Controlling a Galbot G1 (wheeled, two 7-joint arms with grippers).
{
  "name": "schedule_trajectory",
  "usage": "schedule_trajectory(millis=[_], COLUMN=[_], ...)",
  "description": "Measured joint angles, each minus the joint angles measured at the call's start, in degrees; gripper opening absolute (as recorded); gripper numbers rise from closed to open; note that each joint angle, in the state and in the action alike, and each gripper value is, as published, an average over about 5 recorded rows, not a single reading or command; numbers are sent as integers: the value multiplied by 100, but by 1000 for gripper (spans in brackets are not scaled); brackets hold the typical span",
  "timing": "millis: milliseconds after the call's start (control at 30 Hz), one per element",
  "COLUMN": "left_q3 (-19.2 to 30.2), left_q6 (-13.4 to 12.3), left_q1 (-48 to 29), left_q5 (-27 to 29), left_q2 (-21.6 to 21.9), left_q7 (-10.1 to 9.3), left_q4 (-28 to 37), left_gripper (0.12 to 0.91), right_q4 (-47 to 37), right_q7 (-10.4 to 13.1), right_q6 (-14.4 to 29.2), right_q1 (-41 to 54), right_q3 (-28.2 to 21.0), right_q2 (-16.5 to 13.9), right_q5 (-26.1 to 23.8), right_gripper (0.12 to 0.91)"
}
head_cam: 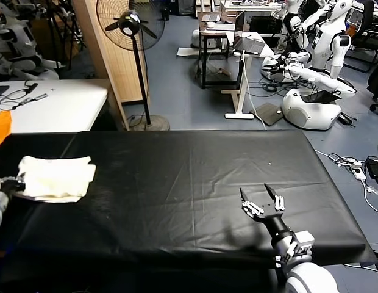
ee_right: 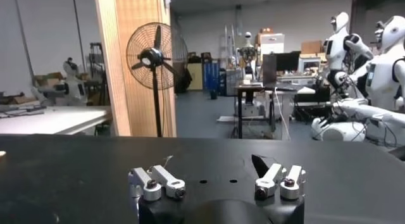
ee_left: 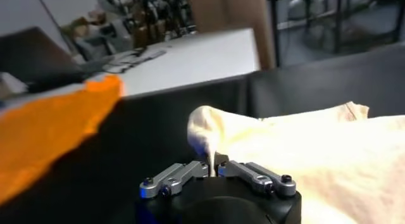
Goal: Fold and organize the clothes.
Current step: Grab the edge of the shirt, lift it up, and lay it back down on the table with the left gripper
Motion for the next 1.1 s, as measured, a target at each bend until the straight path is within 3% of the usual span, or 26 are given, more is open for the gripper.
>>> schedule_trajectory(millis=[133, 300, 433, 567, 700, 800, 900, 1100], left_q3=[-125, -91, 165, 668, 1434, 2065, 2563, 2860], left_q6=[328, 862, 1135, 1196, 1025, 812, 661, 449], left_q1=[137, 233, 256, 264, 254, 255, 261, 244], left_q5=[-256, -716, -745, -372, 132, 348, 281, -215], left_q2=[-14, -181, -418, -807, -1307, -1715, -2059, -2275], left_q7=[-290, -664, -819, -832, -813, -810, -813, -805], left_q4=[-584, -2014, -3088, -3700, -3791, -3688, -3621, -3726], left_gripper=[159, 159, 159, 159, 173, 277, 444, 745], right_q4=[16, 89, 151, 198, 212, 205, 173, 28], right_q7=[-8, -10, -13, -20, -24, -30, -63, -95], right_q6=[23, 22, 21, 27, 28, 24, 0, -191], right_q1=[-77, -145, -221, -304, -338, -341, -340, -195], right_q3=[27, 74, 140, 193, 202, 183, 146, -44], right_q2=[2, 13, 10, 10, 40, 69, 75, 5], right_q5=[-14, -29, -34, -41, -79, -142, -180, -151], right_gripper=[798, 798, 798, 798, 798, 798, 798, 798])
